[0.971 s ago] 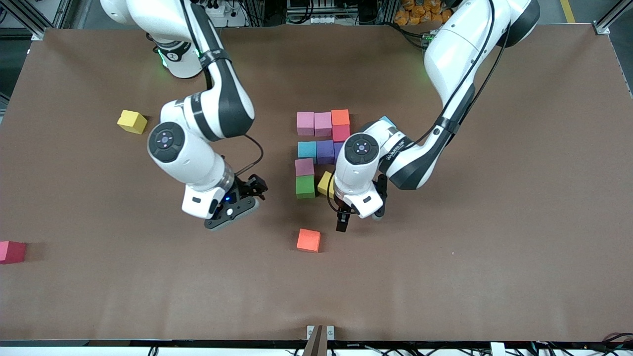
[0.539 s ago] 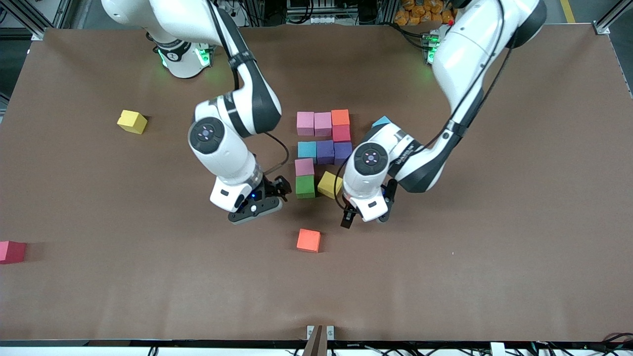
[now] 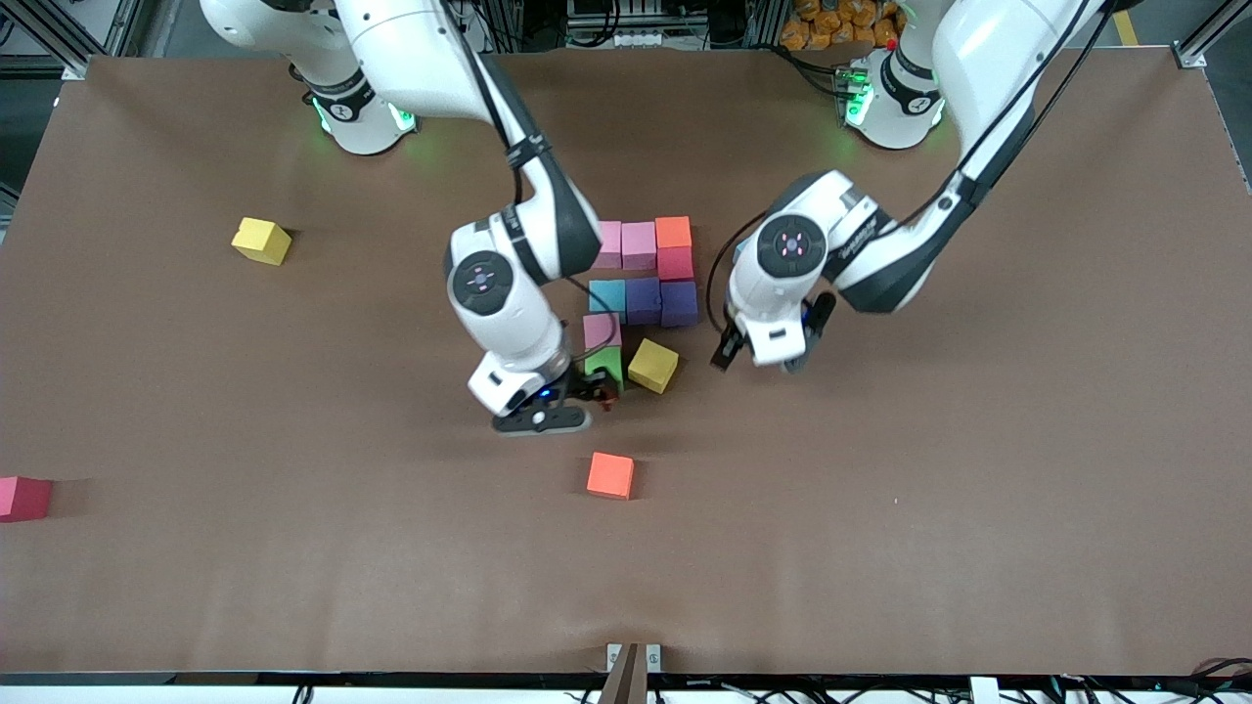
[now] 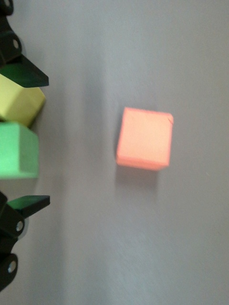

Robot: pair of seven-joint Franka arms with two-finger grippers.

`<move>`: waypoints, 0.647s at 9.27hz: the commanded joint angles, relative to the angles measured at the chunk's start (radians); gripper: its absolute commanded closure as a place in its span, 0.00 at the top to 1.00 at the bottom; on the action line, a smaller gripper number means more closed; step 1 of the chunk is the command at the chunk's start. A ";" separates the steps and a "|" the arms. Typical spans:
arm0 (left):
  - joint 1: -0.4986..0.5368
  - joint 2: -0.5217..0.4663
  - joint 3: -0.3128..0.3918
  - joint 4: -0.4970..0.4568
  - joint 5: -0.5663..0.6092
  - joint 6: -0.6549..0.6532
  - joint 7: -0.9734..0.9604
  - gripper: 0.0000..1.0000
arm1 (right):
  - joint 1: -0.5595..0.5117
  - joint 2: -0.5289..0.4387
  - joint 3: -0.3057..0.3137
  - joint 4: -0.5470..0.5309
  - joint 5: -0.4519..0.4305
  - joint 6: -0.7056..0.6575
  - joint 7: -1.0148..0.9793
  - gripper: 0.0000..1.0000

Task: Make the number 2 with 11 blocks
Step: 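Grasp the loose cyan cube with the left gripper while the right gripper reaches yellow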

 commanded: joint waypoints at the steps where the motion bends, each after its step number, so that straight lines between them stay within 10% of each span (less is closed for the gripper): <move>1: 0.112 -0.114 -0.089 -0.225 -0.013 0.042 0.021 1.00 | 0.065 0.001 0.003 0.015 -0.004 -0.066 0.209 1.00; 2: 0.146 -0.122 -0.123 -0.274 -0.011 0.044 0.021 1.00 | 0.079 -0.002 0.002 0.015 -0.005 -0.118 0.238 0.91; 4: 0.193 -0.133 -0.180 -0.359 0.004 0.089 0.023 1.00 | 0.104 0.002 0.002 0.018 -0.007 -0.177 0.303 0.31; 6: 0.197 -0.131 -0.198 -0.393 0.004 0.117 0.023 1.00 | 0.133 0.009 0.006 0.018 -0.021 -0.174 0.367 0.13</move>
